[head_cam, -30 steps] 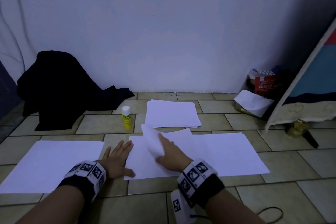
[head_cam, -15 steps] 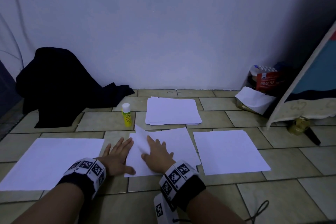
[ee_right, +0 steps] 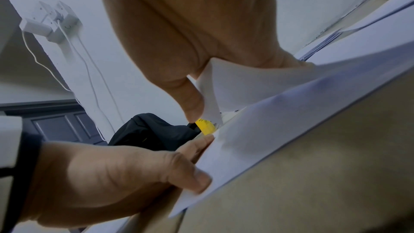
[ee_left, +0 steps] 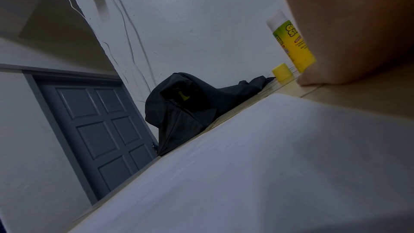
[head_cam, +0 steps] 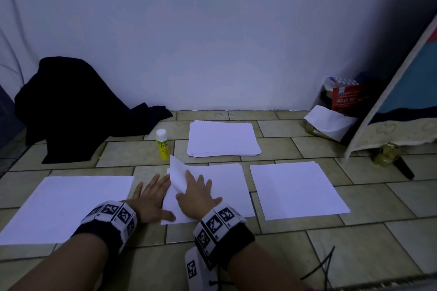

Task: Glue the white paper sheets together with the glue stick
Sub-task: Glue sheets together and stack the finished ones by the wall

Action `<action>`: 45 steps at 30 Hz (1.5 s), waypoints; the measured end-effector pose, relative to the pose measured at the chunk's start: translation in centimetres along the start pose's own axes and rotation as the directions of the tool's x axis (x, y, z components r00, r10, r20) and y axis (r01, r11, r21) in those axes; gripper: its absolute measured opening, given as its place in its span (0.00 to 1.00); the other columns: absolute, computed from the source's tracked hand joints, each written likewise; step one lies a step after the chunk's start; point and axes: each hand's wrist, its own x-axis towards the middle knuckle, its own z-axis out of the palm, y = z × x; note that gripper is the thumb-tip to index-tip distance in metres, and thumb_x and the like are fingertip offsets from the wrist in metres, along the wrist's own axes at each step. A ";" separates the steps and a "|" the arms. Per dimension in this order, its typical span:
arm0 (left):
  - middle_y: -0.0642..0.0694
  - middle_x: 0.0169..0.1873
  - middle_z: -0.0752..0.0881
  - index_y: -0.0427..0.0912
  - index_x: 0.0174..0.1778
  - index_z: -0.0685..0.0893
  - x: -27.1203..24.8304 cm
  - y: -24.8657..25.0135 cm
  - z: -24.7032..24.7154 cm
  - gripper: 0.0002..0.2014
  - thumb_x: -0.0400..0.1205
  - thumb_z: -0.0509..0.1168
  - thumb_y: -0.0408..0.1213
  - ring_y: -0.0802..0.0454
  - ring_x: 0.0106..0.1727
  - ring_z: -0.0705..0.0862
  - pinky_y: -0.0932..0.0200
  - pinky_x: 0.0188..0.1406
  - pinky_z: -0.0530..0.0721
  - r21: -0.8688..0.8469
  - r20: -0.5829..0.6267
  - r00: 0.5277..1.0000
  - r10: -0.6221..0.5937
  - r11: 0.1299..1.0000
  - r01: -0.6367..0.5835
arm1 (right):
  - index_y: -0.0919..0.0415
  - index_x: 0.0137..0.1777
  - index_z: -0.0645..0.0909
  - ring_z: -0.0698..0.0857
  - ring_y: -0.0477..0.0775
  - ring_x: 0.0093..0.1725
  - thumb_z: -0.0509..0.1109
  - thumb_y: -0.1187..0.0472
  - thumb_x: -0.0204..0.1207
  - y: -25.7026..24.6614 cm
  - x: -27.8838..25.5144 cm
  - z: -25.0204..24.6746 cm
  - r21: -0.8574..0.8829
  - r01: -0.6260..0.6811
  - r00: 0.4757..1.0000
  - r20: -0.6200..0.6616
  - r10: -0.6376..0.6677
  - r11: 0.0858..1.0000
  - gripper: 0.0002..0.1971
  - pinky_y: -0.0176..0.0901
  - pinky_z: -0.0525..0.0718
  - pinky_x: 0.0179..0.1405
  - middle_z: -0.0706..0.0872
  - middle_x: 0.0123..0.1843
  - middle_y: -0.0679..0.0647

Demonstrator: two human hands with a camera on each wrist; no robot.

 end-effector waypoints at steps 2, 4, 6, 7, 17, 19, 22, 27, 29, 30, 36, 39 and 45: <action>0.52 0.83 0.31 0.46 0.84 0.32 0.0 -0.1 0.0 0.58 0.64 0.56 0.65 0.53 0.82 0.29 0.45 0.80 0.32 -0.011 0.000 1.000 0.006 1.000 -0.006 | 0.42 0.84 0.44 0.39 0.61 0.84 0.56 0.50 0.85 0.2 0.2 0.1 0.006 -0.021 1.000 -0.005 0.021 1.000 0.32 0.79 0.48 0.73 0.43 0.86 0.53; 0.53 0.83 0.31 0.47 0.84 0.32 0.0 -0.2 0.1 0.58 0.64 0.56 0.65 0.54 0.82 0.29 0.45 0.80 0.32 -0.011 -0.003 1.000 0.009 1.000 -0.009 | 0.42 0.84 0.44 0.38 0.62 0.84 0.56 0.50 0.85 0.3 0.3 0.2 0.006 -0.034 0.999 -0.002 0.034 0.999 0.32 0.79 0.47 0.73 0.43 0.86 0.53; 0.54 0.83 0.31 0.47 0.83 0.32 0.1 -0.1 0.1 0.59 0.63 0.56 0.66 0.54 0.82 0.28 0.46 0.80 0.32 -0.005 0.000 1.000 0.006 1.000 -0.006 | 0.42 0.84 0.45 0.38 0.61 0.84 0.57 0.49 0.85 0.4 0.4 0.5 -0.007 -0.043 0.999 -0.004 0.043 0.999 0.32 0.79 0.46 0.73 0.43 0.86 0.53; 0.54 0.83 0.31 0.47 0.83 0.31 0.1 -0.1 0.1 0.59 0.63 0.56 0.66 0.54 0.82 0.28 0.46 0.80 0.32 -0.006 0.002 1.000 0.005 1.000 -0.005 | 0.42 0.84 0.46 0.38 0.61 0.84 0.57 0.49 0.85 0.5 0.4 0.6 -0.009 -0.046 0.999 -0.008 0.046 0.999 0.31 0.78 0.46 0.74 0.43 0.86 0.53; 0.53 0.82 0.30 0.46 0.83 0.32 -0.1 0.1 0.0 0.56 0.72 0.63 0.64 0.53 0.82 0.29 0.45 0.80 0.32 0.008 0.007 1.000 -0.001 1.000 0.001 | 0.46 0.83 0.52 0.37 0.64 0.83 0.52 0.50 0.86 0.9 0.3 0.1 0.028 -0.102 0.994 -0.034 0.103 0.994 0.26 0.78 0.45 0.74 0.41 0.86 0.55; 0.53 0.82 0.30 0.46 0.83 0.32 -0.2 0.1 0.0 0.58 0.65 0.58 0.66 0.53 0.82 0.29 0.45 0.80 0.32 0.010 0.013 1.000 -0.003 1.000 0.003 | 0.45 0.83 0.52 0.36 0.65 0.83 0.52 0.49 0.86 0.5 0.3 -0.2 0.029 -0.099 0.995 -0.017 0.100 0.995 0.26 0.79 0.45 0.73 0.41 0.86 0.55; 0.53 0.82 0.30 0.46 0.84 0.32 -0.2 0.1 -0.1 0.59 0.63 0.55 0.66 0.53 0.82 0.29 0.45 0.80 0.32 -0.002 0.017 1.000 0.005 1.000 -0.004 | 0.46 0.84 0.49 0.36 0.64 0.83 0.51 0.48 0.86 0.3 0.5 -0.2 0.007 -0.075 0.997 0.008 0.075 0.997 0.27 0.82 0.45 0.72 0.41 0.86 0.55; 0.54 0.82 0.30 0.46 0.84 0.32 0.0 0.0 -0.1 0.59 0.63 0.55 0.66 0.54 0.82 0.28 0.45 0.79 0.32 0.002 0.016 1.000 0.006 1.000 -0.006 | 0.50 0.84 0.48 0.37 0.65 0.83 0.51 0.49 0.86 0.5 1.1 0.0 -0.033 -0.044 0.999 0.015 0.045 0.998 0.28 0.79 0.46 0.75 0.42 0.85 0.59; 0.54 0.82 0.30 0.46 0.83 0.32 0.0 0.0 -0.1 0.58 0.63 0.54 0.66 0.54 0.82 0.28 0.45 0.80 0.32 0.010 0.014 1.000 0.005 1.000 -0.005 | 0.50 0.84 0.48 0.38 0.65 0.83 0.51 0.49 0.86 0.4 1.4 0.0 -0.030 -0.035 0.999 0.011 0.036 0.999 0.28 0.78 0.47 0.75 0.43 0.85 0.59; 0.54 0.82 0.30 0.46 0.83 0.32 -0.1 0.0 -0.1 0.58 0.63 0.54 0.66 0.54 0.82 0.28 0.45 0.79 0.32 0.008 0.015 1.000 0.006 1.000 -0.006 | 0.50 0.84 0.48 0.38 0.65 0.83 0.51 0.49 0.86 0.4 1.5 0.0 -0.029 -0.030 0.999 0.010 0.030 0.999 0.28 0.78 0.47 0.75 0.43 0.85 0.59; 0.53 0.82 0.29 0.45 0.83 0.31 -0.2 0.0 -0.1 0.57 0.69 0.60 0.65 0.53 0.82 0.28 0.45 0.79 0.31 -0.002 0.024 1.000 0.011 1.000 -0.011 | 0.47 0.84 0.48 0.37 0.61 0.84 0.51 0.49 0.86 0.6 1.6 0.2 -0.065 -0.026 0.999 0.025 0.028 0.998 0.28 0.83 0.47 0.72 0.42 0.86 0.54; 0.53 0.82 0.29 0.46 0.83 0.30 -0.1 -0.1 -0.1 0.58 0.67 0.58 0.65 0.53 0.82 0.28 0.45 0.79 0.31 -0.007 0.023 1.000 0.013 1.000 -0.013 | 0.46 0.84 0.48 0.37 0.60 0.84 0.51 0.47 0.86 0.7 1.5 0.5 -0.070 -0.031 0.999 0.018 0.032 0.997 0.28 0.84 0.46 0.70 0.42 0.86 0.53; 0.53 0.82 0.29 0.45 0.83 0.30 -0.3 0.2 -0.2 0.59 0.63 0.55 0.66 0.53 0.82 0.28 0.45 0.80 0.32 0.004 0.025 1.000 0.002 1.000 -0.002 | 0.47 0.84 0.48 0.37 0.60 0.84 0.51 0.47 0.86 0.8 1.8 0.4 -0.059 -0.031 0.999 0.015 0.032 0.998 0.29 0.84 0.47 0.70 0.42 0.86 0.54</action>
